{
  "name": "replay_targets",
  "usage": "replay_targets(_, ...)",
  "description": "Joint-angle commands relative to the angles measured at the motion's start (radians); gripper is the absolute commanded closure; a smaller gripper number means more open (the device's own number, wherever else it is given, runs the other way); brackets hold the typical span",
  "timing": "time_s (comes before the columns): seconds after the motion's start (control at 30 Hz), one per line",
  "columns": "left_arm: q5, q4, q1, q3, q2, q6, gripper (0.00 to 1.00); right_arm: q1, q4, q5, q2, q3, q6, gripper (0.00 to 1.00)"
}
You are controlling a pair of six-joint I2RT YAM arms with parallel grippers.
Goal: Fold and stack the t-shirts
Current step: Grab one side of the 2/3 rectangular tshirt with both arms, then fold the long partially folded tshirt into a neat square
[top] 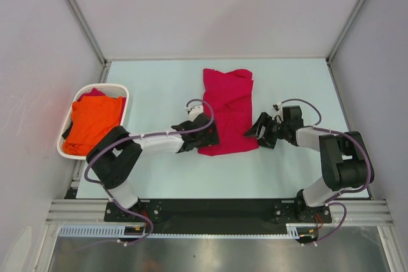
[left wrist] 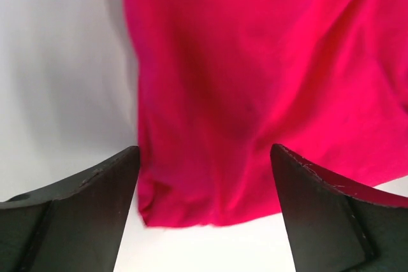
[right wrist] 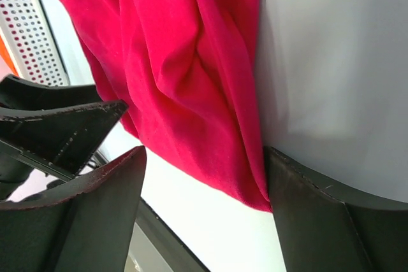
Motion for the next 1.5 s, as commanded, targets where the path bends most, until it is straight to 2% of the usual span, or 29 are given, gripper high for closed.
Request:
replay_targets(0.0, 0.122, -0.041, -0.005, -0.043, 0.103, -0.045, 0.14, 0.000, -0.261, 0.147, 0.045, -0.039, -0.091, 0.21)
replay_targets(0.03, 0.122, -0.044, -0.005, -0.045, 0.107, -0.045, 0.18, 0.000, -0.268, 0.149, 0.043, -0.040, -0.094, 0.21)
replay_targets(0.13, 0.128, -0.066, -0.005, -0.039, 0.126, -0.048, 0.52, 0.001, -0.297, 0.144, 0.040, -0.039, -0.107, 0.24)
replay_targets(0.17, 0.137, -0.073, -0.005, -0.033, 0.132, -0.048, 0.72, 0.001, -0.311, 0.141, 0.045, -0.036, -0.114, 0.25)
replay_targets(0.2, 0.142, -0.090, -0.005, -0.028, 0.138, -0.048, 0.83, 0.001, -0.316, 0.133, 0.053, -0.037, -0.120, 0.32)
replay_targets(0.23, 0.145, -0.100, -0.005, -0.019, 0.141, -0.049, 0.92, 0.001, -0.323, 0.117, 0.060, -0.033, -0.125, 0.53)
replay_targets(0.27, 0.148, -0.109, -0.005, -0.016, 0.144, -0.052, 1.00, 0.001, -0.339, 0.107, 0.066, -0.030, -0.131, 0.78)
replay_targets(0.3, 0.144, -0.127, -0.005, -0.008, 0.143, -0.054, 1.00, 0.001, -0.350, 0.101, 0.088, -0.025, -0.139, 1.00)
replay_targets(0.47, 0.098, -0.218, -0.005, 0.016, 0.091, -0.057, 1.00, 0.001, -0.385, 0.083, 0.089, -0.010, -0.156, 1.00)
replay_targets(0.67, 0.024, -0.336, 0.000, 0.072, -0.026, -0.019, 1.00, 0.000, -0.386, 0.069, -0.039, 0.016, -0.127, 1.00)
replay_targets(0.93, -0.017, -0.419, 0.015, 0.236, -0.062, 0.073, 1.00, -0.002, -0.365, 0.073, -0.130, 0.145, -0.127, 1.00)
replay_targets(1.17, -0.001, -0.437, 0.067, 0.364, 0.003, 0.147, 1.00, -0.014, -0.207, 0.049, -0.032, 0.242, -0.078, 1.00)
replay_targets(1.47, 0.070, -0.442, 0.175, 0.588, 0.159, 0.237, 1.00, -0.025, -0.002, 0.029, 0.138, 0.403, 0.008, 1.00)
